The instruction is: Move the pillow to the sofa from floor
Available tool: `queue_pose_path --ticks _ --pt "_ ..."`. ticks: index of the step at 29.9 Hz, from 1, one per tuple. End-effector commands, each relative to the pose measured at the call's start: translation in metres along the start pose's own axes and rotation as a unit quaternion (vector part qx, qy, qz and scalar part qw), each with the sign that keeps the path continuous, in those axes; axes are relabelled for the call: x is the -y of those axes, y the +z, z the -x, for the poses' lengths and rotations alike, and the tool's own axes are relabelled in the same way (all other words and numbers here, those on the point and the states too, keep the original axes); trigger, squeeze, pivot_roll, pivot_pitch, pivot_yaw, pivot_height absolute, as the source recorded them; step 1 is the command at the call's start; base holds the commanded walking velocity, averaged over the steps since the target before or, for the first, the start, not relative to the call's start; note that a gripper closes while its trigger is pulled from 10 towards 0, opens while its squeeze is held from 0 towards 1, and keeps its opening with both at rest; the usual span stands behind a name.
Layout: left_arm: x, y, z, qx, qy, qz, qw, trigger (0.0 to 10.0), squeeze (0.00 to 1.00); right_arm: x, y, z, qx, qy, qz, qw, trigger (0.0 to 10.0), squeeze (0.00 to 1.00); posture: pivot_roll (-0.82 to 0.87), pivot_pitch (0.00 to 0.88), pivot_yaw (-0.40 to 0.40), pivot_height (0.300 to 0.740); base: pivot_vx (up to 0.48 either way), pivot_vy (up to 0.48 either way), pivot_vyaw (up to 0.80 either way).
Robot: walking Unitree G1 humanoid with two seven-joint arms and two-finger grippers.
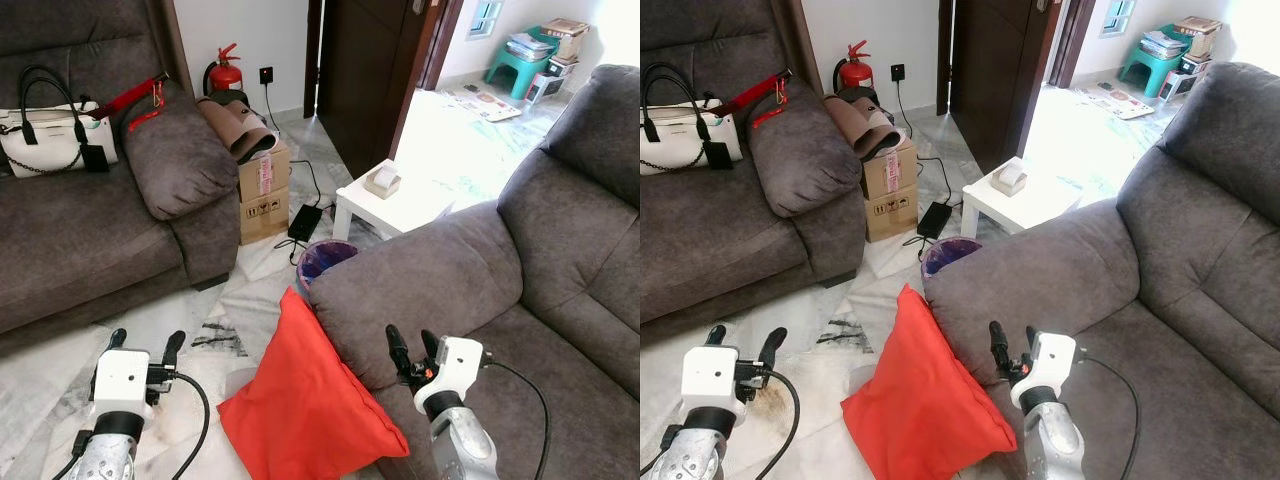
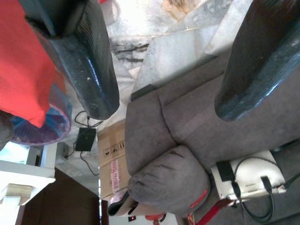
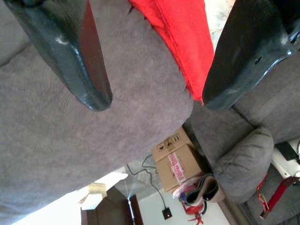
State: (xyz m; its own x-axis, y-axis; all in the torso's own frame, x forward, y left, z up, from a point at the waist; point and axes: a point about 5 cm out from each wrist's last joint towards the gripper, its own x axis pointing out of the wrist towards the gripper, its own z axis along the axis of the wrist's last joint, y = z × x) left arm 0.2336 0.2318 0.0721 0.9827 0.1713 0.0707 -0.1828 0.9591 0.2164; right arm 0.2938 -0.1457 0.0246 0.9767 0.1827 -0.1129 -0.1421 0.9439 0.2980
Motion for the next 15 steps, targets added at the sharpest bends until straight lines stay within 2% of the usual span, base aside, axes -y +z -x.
queue_pose_path --ticks 1,5,15 --pt "0.0021 -0.0076 0.0052 -0.023 0.001 0.004 1.000 10.0 0.00 0.0003 0.0016 0.0000 0.002 -0.002 0.006 1.000 10.0 0.00 0.15 0.127 -0.036 0.740 0.000 0.000 0.00" --pt "0.0073 -0.0070 0.0071 -0.026 -0.011 -0.002 1.000 10.0 0.00 0.0001 0.0014 -0.0014 -0.004 -0.006 0.005 1.000 10.0 0.00 0.15 0.131 -0.034 0.740 0.000 0.000 0.00" --pt "0.0026 -0.0057 0.0036 -0.028 0.002 -0.002 1.000 10.0 0.00 -0.0013 -0.0023 -0.0014 -0.018 -0.008 0.009 1.000 10.0 0.00 0.16 0.130 -0.040 0.715 0.000 0.000 0.00"
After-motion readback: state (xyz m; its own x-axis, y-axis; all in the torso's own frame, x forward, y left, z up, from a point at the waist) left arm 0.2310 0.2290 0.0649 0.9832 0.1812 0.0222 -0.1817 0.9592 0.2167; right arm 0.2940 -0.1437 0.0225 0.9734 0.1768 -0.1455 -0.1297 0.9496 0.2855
